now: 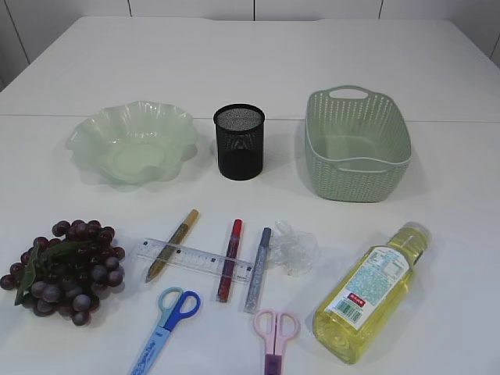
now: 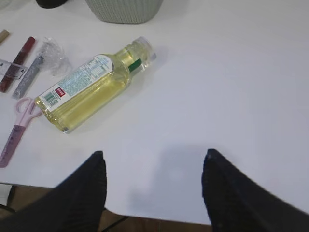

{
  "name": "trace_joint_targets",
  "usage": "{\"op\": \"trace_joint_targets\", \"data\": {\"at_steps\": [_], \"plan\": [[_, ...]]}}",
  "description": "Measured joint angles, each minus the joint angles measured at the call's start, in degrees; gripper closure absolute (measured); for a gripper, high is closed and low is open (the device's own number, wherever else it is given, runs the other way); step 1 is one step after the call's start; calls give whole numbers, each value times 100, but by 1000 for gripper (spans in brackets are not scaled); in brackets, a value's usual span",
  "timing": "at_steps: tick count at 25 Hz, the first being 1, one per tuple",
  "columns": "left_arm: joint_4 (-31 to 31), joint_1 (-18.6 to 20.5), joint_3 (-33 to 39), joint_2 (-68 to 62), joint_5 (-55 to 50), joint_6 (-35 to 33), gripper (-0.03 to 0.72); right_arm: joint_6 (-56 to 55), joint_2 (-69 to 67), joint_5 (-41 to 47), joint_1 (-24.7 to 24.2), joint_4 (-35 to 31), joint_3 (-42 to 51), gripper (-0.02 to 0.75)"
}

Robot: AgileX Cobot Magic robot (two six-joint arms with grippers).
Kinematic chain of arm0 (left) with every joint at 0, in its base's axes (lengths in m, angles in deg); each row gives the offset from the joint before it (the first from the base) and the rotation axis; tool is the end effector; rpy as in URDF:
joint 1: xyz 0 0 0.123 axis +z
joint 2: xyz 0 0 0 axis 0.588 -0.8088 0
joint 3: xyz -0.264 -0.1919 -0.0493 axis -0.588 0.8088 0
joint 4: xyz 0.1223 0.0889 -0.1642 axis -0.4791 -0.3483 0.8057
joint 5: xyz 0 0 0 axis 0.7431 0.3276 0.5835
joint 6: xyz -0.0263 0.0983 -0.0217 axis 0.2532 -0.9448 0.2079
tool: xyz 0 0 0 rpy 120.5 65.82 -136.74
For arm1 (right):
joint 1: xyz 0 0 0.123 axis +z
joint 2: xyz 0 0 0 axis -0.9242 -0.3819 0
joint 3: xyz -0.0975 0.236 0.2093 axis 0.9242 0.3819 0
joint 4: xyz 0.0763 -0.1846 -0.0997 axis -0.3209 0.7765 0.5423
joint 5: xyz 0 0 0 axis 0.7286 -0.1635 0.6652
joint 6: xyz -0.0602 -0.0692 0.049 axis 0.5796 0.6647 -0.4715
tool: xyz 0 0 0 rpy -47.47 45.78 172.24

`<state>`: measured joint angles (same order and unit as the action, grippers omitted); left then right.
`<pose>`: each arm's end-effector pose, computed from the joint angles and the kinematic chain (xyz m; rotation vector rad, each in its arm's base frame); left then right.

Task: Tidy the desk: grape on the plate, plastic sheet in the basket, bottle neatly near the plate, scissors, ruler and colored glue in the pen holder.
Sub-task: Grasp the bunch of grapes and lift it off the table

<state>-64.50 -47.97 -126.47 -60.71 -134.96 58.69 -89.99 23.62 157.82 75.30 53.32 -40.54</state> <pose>0.0613 -0.0393 0.3722 0.2089 2.5226 -0.4492 -0.0616 -0.0100 0.2808 -0.0447 2.2837 0.0988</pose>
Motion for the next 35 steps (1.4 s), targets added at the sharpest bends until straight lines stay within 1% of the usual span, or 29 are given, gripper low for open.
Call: {"op": "trace_joint_targets", "data": {"at_steps": [5, 8, 11, 13, 15, 19, 22, 29, 35], "plan": [[4, 0, -3, -669, -59, 190, 211, -788, -1141, 34, 0, 0, -583, 248], [4, 0, -81, -1119, -98, 290, 203, -973, -1783, 34, 0, 0, -857, 248], [-29, 0, -381, -1611, -97, 366, 162, -1032, -2270, -4, 0, -9, -988, 248], [-161, 0, -692, -2005, -97, 494, 129, -1044, -2518, -93, 0, -9, -1010, 248], [-312, 0, -977, -2370, -97, 652, 111, -1054, -2726, -135, 0, -9, -1010, 248], [-476, 0, -1387, -3077, -64, 1045, 101, -1054, -2942, -178, 0, -9, -1010, 248], [-468, 0, -1520, -3543, -18, 1161, 101, -1054, -3001, -201, 0, -9, -1010, 248], [-154, 0, -1546, -4424, 521, 1211, 101, -1065, -3012, -214, 0, -23, -1010, 248], [-142, 4, -1546, -4901, 924, 1224, 99, -1065, -3012, -214, 0, -23, -1020, 248]]}}
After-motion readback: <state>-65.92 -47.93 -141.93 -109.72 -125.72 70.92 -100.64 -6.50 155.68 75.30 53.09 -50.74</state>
